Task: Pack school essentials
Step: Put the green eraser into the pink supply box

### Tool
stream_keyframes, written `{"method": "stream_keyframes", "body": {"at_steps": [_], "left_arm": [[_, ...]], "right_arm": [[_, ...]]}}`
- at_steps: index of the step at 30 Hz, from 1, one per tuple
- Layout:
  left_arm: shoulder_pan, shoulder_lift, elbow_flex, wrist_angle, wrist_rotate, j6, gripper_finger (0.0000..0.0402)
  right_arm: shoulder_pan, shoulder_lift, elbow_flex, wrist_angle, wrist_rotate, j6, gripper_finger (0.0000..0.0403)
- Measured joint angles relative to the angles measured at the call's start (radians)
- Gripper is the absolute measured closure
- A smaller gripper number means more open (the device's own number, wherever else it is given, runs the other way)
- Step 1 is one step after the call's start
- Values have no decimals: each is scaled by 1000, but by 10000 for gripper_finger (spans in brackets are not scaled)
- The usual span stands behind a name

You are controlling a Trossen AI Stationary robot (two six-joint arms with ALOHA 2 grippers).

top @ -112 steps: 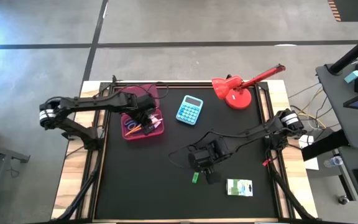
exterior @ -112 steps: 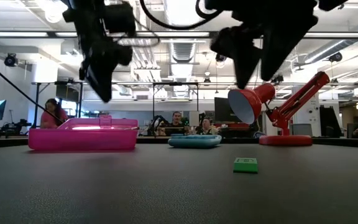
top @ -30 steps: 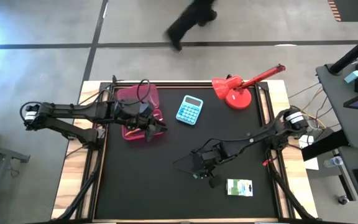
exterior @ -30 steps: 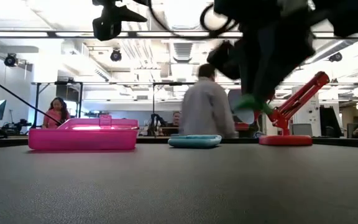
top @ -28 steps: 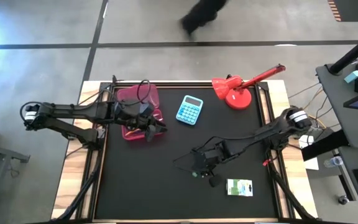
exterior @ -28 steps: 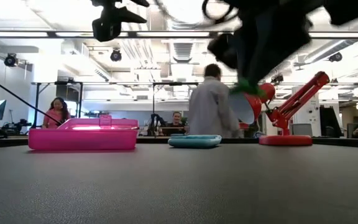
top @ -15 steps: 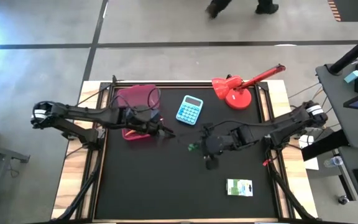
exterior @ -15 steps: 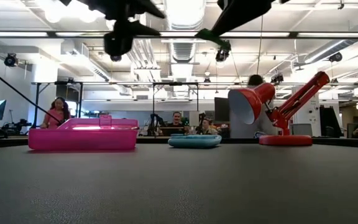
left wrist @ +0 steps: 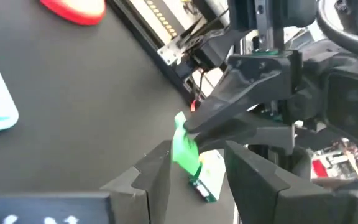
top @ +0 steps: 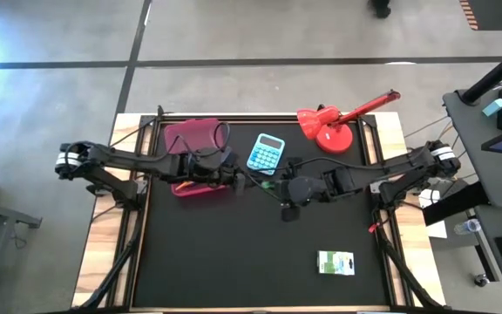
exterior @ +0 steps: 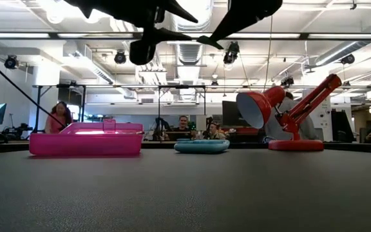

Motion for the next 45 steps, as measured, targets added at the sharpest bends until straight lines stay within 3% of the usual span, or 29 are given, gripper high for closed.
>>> {"method": "stream_keyframes", "body": {"at_steps": [18,22,28,36,45], "left_arm": [[8,26,0,21,-40,-49,272],[9,26,0,18,24,17,272],[6,54,-3,-16,203,300,272],[6,207,-3,-14,167,431,272],[6,366,20,0,28,632,271]], "right_arm": [[-23,1,1,57,8,-41,358],[-24,3,1,18,8,64,358],[-36,-2,1,-88,9,327,358],[-38,-62,1,-299,0,579,346],[-38,-85,1,-463,-14,761,250]]}}
